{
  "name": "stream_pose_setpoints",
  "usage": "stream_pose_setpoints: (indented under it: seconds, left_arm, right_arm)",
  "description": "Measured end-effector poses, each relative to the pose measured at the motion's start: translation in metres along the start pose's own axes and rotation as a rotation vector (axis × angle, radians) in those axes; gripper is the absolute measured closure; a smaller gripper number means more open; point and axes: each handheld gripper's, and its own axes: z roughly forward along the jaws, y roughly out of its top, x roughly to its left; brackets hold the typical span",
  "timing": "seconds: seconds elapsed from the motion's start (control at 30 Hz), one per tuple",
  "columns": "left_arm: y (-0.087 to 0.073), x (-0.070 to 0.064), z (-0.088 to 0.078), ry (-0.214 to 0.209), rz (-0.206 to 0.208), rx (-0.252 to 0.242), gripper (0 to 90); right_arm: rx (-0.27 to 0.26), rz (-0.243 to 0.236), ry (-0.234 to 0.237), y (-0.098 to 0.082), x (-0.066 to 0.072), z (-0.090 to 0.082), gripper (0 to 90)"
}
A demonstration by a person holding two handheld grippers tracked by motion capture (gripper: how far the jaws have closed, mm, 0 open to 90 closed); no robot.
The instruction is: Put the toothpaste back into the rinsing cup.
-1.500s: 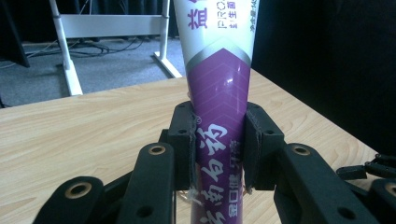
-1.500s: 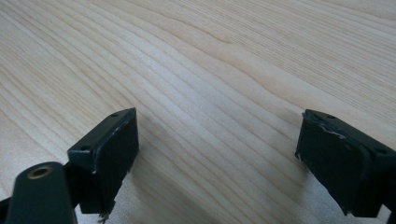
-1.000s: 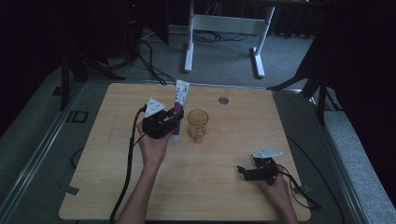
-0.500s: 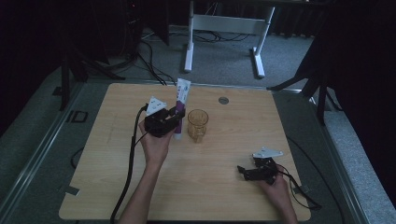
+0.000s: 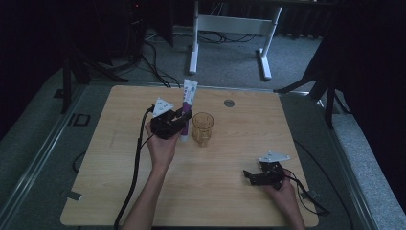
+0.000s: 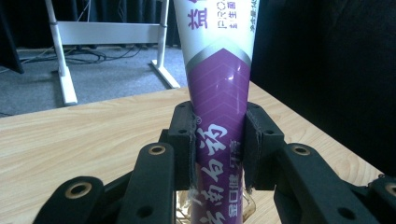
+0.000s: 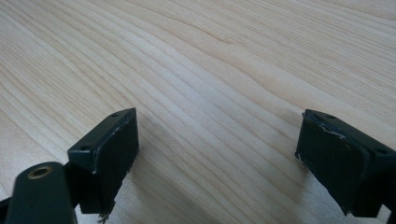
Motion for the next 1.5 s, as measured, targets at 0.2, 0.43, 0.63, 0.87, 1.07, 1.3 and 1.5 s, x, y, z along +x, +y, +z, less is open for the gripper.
stream_pose_setpoints:
  seconds: [0.2, 0.43, 0.63, 0.87, 1.07, 1.3, 1.5]
  left_arm:
    - [0.003, 0.000, 0.002, -0.001, -0.002, -0.009, 68.4]
    - [0.003, 0.002, 0.007, 0.002, -0.007, -0.013, 68.3]
    - [0.003, 0.002, 0.011, 0.002, -0.012, -0.019, 68.3]
    - [0.003, 0.005, 0.014, 0.000, -0.020, -0.020, 68.3]
    - [0.005, 0.006, 0.017, -0.002, -0.025, -0.022, 68.3]
    - [0.009, 0.004, 0.020, -0.002, -0.019, -0.026, 68.4]
    - [0.011, 0.004, 0.026, -0.002, -0.013, -0.044, 68.3]
  right_arm:
    - [0.001, 0.000, 0.000, 0.000, 0.000, 0.000, 12.6]
    - [0.001, -0.001, 0.000, 0.000, 0.000, 0.000, 12.6]
    - [0.001, 0.000, 0.000, 0.000, 0.000, 0.000, 12.6]
    - [0.002, -0.001, -0.001, 0.000, 0.000, 0.000, 12.6]
    - [0.001, -0.001, -0.001, 0.000, 0.000, 0.000, 12.6]
    - [0.001, 0.000, -0.001, 0.000, 0.000, 0.000, 12.6]
    - [0.002, 0.000, 0.000, 0.000, 0.000, 0.000, 12.6]
